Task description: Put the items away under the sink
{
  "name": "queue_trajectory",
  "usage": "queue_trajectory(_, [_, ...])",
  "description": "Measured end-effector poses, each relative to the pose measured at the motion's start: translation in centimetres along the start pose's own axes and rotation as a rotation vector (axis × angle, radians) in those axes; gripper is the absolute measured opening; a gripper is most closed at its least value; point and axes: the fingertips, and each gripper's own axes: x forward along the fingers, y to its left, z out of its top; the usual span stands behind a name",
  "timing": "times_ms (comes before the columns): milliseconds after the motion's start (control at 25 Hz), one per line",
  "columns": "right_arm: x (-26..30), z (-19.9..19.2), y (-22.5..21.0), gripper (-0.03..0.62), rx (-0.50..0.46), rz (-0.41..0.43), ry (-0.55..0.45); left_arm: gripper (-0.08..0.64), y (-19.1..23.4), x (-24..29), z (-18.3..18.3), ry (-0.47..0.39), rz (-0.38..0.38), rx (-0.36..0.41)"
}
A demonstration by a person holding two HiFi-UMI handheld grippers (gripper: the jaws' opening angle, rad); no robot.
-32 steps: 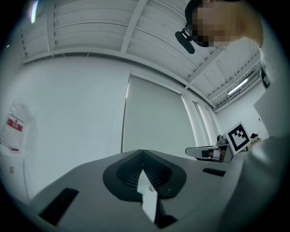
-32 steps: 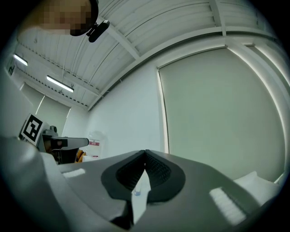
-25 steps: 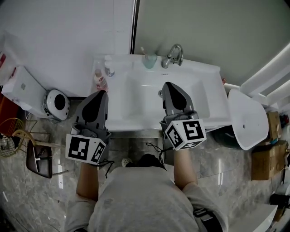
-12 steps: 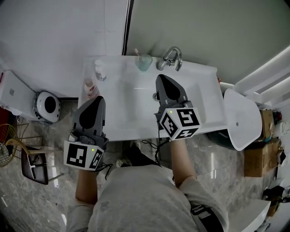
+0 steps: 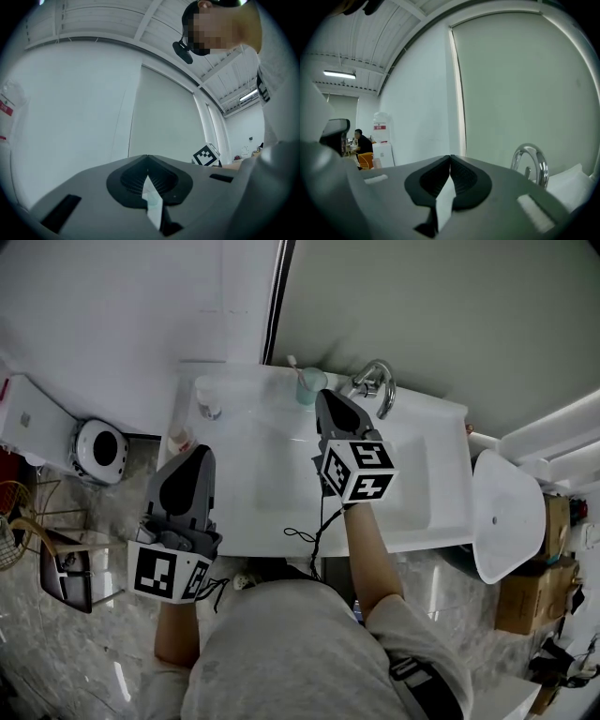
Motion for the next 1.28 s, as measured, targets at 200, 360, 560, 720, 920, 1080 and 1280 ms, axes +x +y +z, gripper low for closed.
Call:
queue_trajectory(200, [2.8,-4.5,-2.8,0.048,0.043,-0.026,0.095,0.008,0.9,1.3,-1.4,0.033,0.033,-0.01])
queue_trajectory(360, [4.4,-7.9,-4.7,0.087,0.078,-0.048,0.163,0.008,1.6,2.1,-2.8,0.066,0.059,-0.028])
queue_trajectory(560, [6.1,-11.7,-6.4,0.189,0.108,-0.059,0.233,0.008,2.1,3.2,-4.4,0.103,0.078,-0.042])
queue_trajectory(720, [7.6,-13.9,-7.4,0.26,0.094,-0.069,0.251,0.008,2.1,3.5,-5.5,0.13,0.095,-0.052])
queue_trajectory(920, [9.7,-16.3,-7.9,0.308,0.082,-0.065,0.266,0.008,2.4,3.2,-6.4,0.161,0.122,-0.051])
queue_trajectory(1080, [11.2,-17.4,-8.4,0.341,0.052,-0.092,0.263,0.008,3.0,2.6,-6.8,0.181,0.15,-0.052])
queue_trajectory(1280, [12.9,-18.4,-9.0,0.364,0.018,-0.12,0.241,0.008,3.6,2.0,-7.6,0.205,0.182,-0.058])
